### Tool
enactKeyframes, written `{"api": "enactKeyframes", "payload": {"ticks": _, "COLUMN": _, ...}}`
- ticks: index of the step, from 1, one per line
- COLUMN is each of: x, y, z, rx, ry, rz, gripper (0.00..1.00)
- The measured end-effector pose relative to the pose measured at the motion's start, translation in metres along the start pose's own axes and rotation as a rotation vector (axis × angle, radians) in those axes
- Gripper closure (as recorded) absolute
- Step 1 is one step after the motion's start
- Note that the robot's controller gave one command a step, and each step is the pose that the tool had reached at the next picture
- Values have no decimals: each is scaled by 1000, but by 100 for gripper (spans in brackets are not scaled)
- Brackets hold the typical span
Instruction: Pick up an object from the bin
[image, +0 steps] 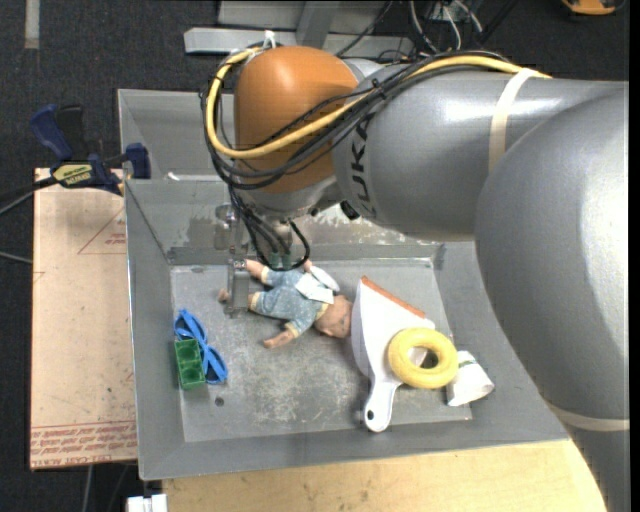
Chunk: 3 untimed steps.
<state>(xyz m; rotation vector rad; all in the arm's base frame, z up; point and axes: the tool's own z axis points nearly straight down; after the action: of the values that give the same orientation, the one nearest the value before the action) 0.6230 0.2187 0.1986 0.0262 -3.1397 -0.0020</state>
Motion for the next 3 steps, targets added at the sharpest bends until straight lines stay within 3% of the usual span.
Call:
{"api": "enactKeyframes", "payload": {"ticks": 1, "x": 1, "y": -9, "z": 44, "rx": -4, "ry": -10, "rz": 23, "gripper": 0}}
{"api": "enactKeyframes", "payload": {"ticks": 2, "x": 7, "y": -38, "z": 68, "rx": 0, "ry": 7, "rz": 45, "gripper": 0}}
{"api": "enactKeyframes", "payload": {"ticks": 3, "x": -9, "y": -61, "z": 82, "rx": -4, "ry": -11, "rz": 12, "gripper": 0}}
